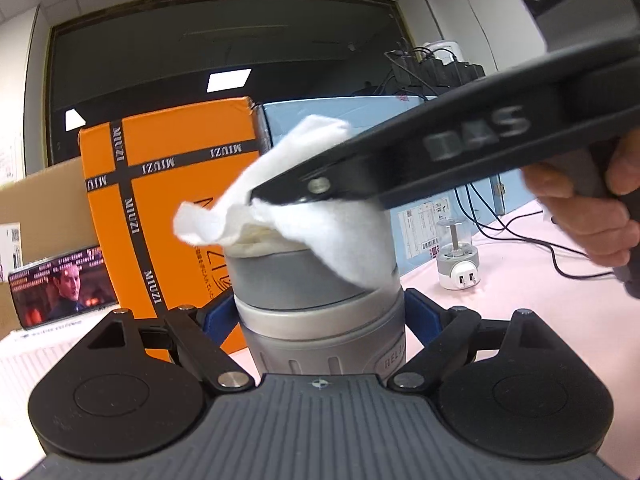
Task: Clean container
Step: 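Rub the tissue in the right tool across the mug lid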
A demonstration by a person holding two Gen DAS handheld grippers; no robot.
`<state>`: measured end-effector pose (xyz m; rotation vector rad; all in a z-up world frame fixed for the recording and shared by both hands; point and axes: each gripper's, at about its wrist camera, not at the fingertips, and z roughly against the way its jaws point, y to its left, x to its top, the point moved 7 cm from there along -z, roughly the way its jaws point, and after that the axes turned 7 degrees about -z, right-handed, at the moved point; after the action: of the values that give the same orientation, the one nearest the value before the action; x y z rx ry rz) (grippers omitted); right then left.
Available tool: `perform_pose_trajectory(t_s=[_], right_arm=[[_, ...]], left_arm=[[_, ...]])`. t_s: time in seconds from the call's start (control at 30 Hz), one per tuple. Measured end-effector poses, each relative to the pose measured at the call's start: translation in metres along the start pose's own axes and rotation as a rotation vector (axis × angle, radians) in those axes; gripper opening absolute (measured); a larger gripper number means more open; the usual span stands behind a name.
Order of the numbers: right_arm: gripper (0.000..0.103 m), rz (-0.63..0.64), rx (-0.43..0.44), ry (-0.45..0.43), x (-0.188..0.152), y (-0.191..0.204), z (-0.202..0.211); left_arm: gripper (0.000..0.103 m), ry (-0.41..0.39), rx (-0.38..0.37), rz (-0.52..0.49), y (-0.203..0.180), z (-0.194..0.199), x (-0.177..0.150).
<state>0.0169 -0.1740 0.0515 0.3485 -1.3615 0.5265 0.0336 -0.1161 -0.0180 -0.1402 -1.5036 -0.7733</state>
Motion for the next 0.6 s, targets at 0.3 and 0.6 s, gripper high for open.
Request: perform_pose_trajectory(t_s=[0.3, 0.6], right_arm=[[0.022, -0.029, -0.065, -0.028, 0.003, -0.010, -0.002], [0.022, 0.022, -0.125, -0.026, -0.001, -0.019, 0.001]], left_arm=[[0.084, -0.005, -0.002, -0.007, -0.001, 0.001, 0.000], [0.084, 0.002, -0.009, 0.026, 0.005, -0.002, -0.001]])
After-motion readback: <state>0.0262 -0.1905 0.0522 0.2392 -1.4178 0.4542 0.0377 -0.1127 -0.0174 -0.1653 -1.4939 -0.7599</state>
